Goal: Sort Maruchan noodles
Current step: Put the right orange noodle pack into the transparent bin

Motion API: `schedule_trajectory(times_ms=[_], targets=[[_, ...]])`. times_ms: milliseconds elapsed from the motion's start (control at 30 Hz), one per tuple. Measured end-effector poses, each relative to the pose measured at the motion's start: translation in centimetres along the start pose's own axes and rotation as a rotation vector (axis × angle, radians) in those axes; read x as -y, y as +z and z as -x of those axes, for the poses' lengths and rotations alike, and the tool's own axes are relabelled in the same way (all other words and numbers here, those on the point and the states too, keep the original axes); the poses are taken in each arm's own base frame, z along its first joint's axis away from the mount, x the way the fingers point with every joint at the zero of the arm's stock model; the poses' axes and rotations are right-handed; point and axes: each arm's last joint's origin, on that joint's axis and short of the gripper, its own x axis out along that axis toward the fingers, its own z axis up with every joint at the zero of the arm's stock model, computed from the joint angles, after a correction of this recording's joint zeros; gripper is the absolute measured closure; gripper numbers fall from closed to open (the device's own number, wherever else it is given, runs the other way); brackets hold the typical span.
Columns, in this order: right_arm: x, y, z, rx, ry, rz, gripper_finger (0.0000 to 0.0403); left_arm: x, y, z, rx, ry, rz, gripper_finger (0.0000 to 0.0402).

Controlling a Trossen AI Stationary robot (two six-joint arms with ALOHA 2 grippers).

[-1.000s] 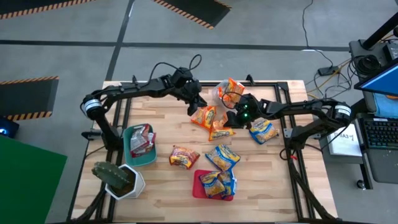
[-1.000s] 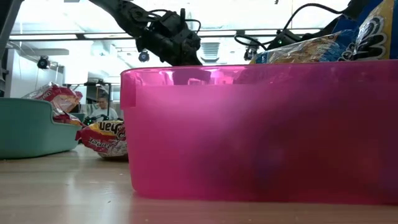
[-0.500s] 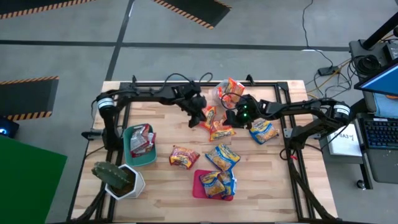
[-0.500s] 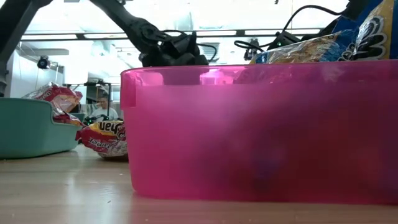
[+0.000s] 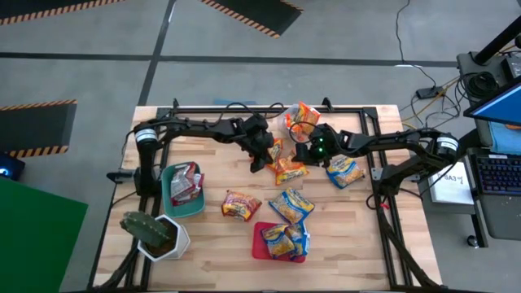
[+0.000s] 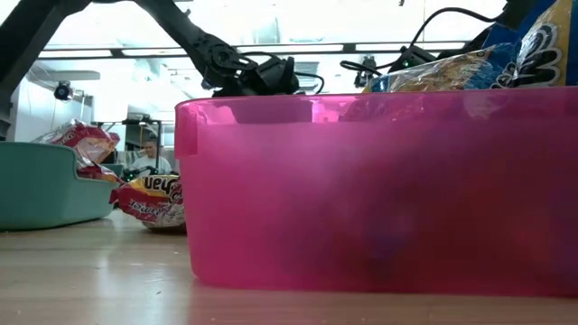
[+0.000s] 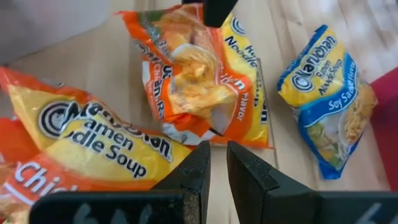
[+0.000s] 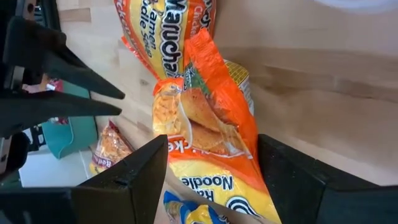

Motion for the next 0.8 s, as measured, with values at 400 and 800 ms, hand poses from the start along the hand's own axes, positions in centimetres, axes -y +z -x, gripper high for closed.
schedule_trajectory(times_ms=[400, 800], targets=[[0.1, -0.4, -0.2, 0.105, -0.056, 0.024, 0.0171, 0.2, -0.9, -3.6, 0.005, -0.094, -0.022, 0.0365], [-0.6, -2.2, -0.8, 0.048, -0.032, -0.051, 0.0177, -1.3, -1.6, -3.9, -0.025, 0.034, 0.094, 0.0365]])
